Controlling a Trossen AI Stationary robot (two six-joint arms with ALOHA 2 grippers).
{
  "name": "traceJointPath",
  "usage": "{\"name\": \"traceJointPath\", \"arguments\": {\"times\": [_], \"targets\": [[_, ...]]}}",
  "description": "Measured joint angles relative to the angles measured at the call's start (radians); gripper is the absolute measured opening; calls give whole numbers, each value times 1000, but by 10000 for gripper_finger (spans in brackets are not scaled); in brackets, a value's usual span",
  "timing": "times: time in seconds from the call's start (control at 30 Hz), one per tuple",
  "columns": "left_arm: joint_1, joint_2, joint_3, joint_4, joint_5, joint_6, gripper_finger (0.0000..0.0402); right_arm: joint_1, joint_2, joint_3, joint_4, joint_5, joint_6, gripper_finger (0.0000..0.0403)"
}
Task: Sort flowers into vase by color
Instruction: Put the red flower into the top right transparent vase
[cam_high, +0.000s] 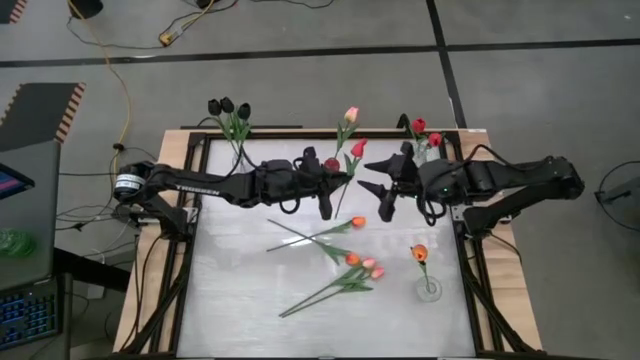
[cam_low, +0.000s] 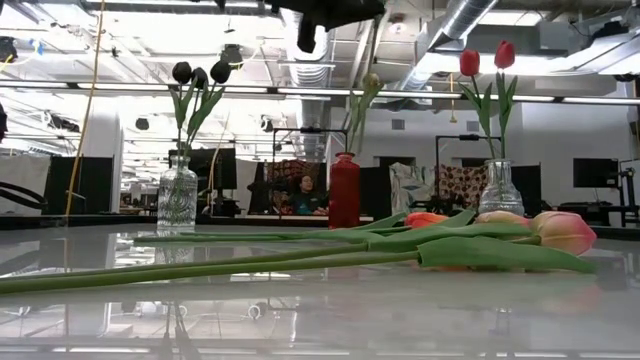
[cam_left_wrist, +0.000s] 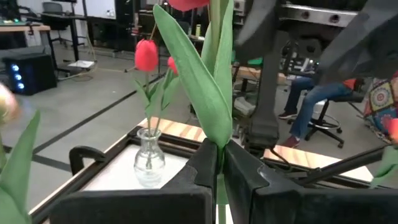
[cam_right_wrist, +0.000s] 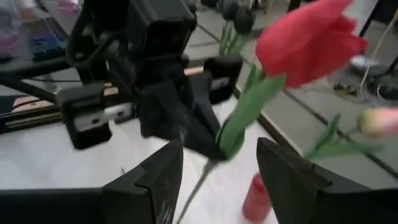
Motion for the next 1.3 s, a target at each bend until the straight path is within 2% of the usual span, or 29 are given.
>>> {"name": "traceJointPath", "arguments": {"times": [0.33,0.53,0.93,1.07,1.3], "targets": [[-23,0,0,57,0,36,2,-53,38,0,40,1,22,232],[-24,0,0,78,1,34,2,-55,47,0,41,-73,23,232],[-26,0,-1,75,21,62,7,-68,77,0,76,-73,23,229],[-25,1,-1,78,20,62,8,-72,84,0,81,-73,23,200],[-25,1,-1,80,20,56,8,-72,85,0,83,-76,22,104]]}}
